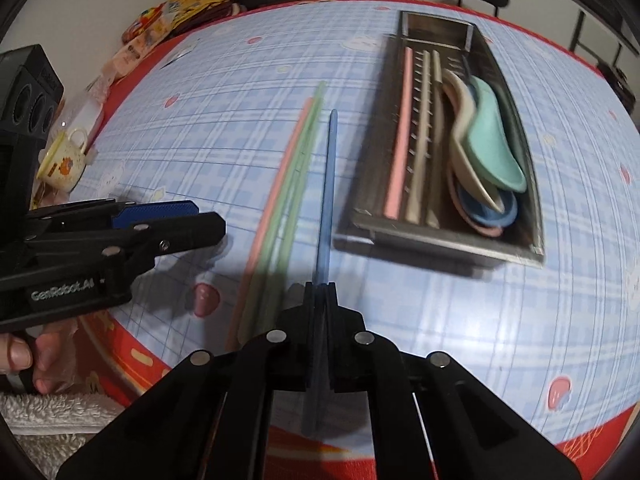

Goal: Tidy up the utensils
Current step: 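Grasp the blue chopstick with the right tool, then grasp the pink chopstick with the left tool while the right tool holds the blue chopstick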

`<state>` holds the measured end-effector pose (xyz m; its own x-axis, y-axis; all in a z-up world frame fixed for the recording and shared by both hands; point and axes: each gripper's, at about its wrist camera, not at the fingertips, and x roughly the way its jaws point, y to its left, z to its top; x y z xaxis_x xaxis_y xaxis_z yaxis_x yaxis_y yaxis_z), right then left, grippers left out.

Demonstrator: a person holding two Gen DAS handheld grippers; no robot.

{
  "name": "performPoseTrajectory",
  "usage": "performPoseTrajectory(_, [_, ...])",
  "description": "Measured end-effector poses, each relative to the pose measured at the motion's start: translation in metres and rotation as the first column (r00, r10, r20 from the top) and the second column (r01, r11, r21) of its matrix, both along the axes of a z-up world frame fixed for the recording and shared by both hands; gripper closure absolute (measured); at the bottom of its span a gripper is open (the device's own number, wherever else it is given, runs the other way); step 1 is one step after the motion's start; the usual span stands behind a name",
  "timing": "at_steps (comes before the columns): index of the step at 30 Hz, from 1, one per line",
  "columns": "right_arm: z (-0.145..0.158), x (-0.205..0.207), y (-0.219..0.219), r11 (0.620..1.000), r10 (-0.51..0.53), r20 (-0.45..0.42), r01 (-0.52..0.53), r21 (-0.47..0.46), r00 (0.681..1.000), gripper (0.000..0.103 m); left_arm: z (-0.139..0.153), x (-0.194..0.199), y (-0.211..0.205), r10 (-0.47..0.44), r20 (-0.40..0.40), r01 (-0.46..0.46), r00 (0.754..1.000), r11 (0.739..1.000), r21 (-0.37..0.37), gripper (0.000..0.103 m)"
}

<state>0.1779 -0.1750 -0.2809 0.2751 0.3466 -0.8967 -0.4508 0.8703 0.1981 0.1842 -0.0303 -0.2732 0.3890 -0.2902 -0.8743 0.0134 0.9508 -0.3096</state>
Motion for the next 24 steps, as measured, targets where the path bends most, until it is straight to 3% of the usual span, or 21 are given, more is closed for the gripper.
performPoseTrajectory(8, [-0.001, -0.003, -0.013, 0.999, -0.025, -0.009, 0.025, 0.033, 1.0, 0.098, -0.007, 0.013, -0.016, -0.024, -0.001, 0.024, 1.0, 0.998, 0.055, 0.074])
performPoseTrajectory(24, [-0.002, -0.004, -0.013, 0.999, -0.027, -0.017, 0.028, 0.044, 0.999, 0.095, -0.012, 0.031, -0.026, -0.01, 0.012, 0.009, 1.0, 0.992, 0.128, 0.076])
